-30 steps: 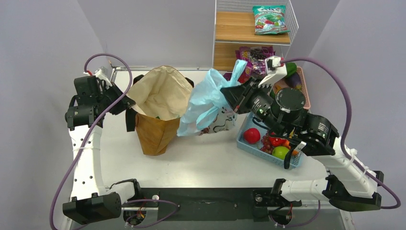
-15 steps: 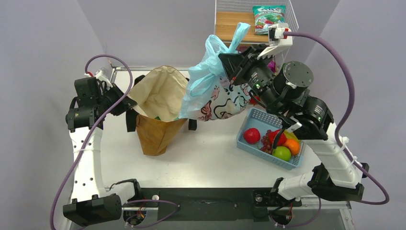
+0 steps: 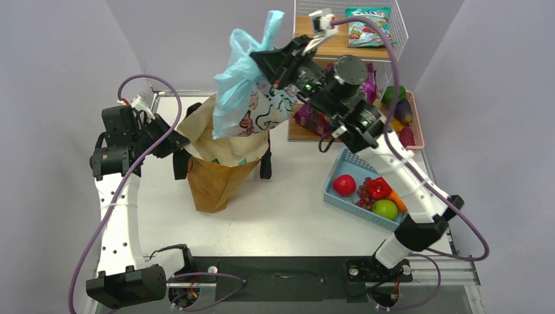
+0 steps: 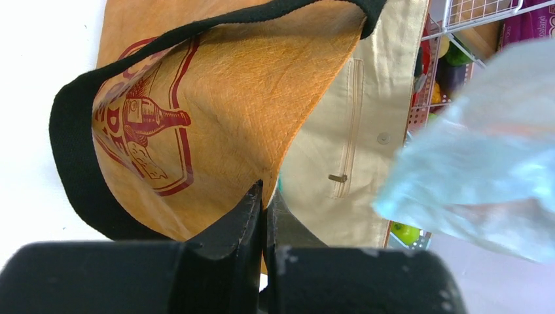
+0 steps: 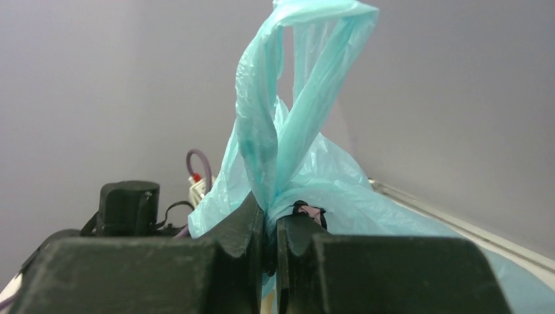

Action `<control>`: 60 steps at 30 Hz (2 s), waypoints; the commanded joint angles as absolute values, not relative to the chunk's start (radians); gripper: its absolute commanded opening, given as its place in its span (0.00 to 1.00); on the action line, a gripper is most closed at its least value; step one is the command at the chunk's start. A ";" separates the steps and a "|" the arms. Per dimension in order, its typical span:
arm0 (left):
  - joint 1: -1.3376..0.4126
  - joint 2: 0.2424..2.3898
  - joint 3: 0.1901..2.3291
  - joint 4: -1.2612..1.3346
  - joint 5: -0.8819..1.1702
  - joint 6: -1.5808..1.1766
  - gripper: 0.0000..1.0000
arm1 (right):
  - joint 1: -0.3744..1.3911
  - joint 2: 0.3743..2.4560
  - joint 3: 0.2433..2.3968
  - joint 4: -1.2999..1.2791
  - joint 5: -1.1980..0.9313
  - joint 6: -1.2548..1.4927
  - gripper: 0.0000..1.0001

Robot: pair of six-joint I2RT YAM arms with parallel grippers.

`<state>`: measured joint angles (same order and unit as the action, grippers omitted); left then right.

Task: Place the food into the grocery bag and tie it
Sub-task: Place the grocery bag in the grocery bag.

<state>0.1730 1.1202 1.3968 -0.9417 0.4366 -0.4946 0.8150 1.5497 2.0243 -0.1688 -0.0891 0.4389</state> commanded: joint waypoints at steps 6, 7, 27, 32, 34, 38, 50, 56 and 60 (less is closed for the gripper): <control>0.180 1.100 1.420 -0.904 0.495 -0.519 0.00 | 0.810 1.735 2.027 0.198 -0.631 0.702 0.00; 0.181 1.100 1.419 -0.903 0.496 -0.519 0.00 | 0.810 1.739 2.009 0.210 -0.643 0.712 0.00; 0.180 1.090 1.381 -0.871 0.528 -0.526 0.00 | 0.849 1.813 1.930 0.546 -0.938 1.135 0.00; 0.180 1.088 1.384 -0.851 0.582 -0.521 0.00 | 0.895 1.885 2.052 0.536 -0.996 1.154 0.00; 0.180 1.086 1.385 -0.843 0.593 -0.523 0.00 | 0.912 1.914 2.085 0.533 -1.002 1.140 0.00; 0.180 1.081 1.382 -0.841 0.597 -0.528 0.00 | 0.910 1.991 2.172 0.528 -0.991 1.153 0.00; 0.179 1.081 1.367 -0.846 0.597 -0.522 0.00 | 0.878 2.099 2.100 0.699 -0.964 1.252 0.00; 0.182 1.085 1.368 -0.849 0.597 -0.519 0.00 | 0.817 2.089 1.947 0.807 -0.951 1.326 0.00; 0.183 1.090 1.374 -0.854 0.597 -0.518 0.00 | 0.781 2.036 1.763 0.760 -0.918 1.254 0.00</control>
